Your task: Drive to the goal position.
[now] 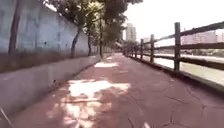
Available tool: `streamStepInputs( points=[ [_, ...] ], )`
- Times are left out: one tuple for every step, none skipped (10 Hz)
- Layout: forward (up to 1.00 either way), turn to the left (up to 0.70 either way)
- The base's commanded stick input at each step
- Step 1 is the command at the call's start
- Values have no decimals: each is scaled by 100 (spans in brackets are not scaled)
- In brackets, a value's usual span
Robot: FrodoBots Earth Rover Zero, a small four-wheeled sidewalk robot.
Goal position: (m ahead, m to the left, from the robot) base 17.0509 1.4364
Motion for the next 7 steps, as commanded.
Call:
streamStepInputs(
  points=[
    [70, 0],
    [70, 0],
    [70, -2],
    [70, -2],
    [70, 0],
    [70, 0],
    [70, 0]
  ],
)
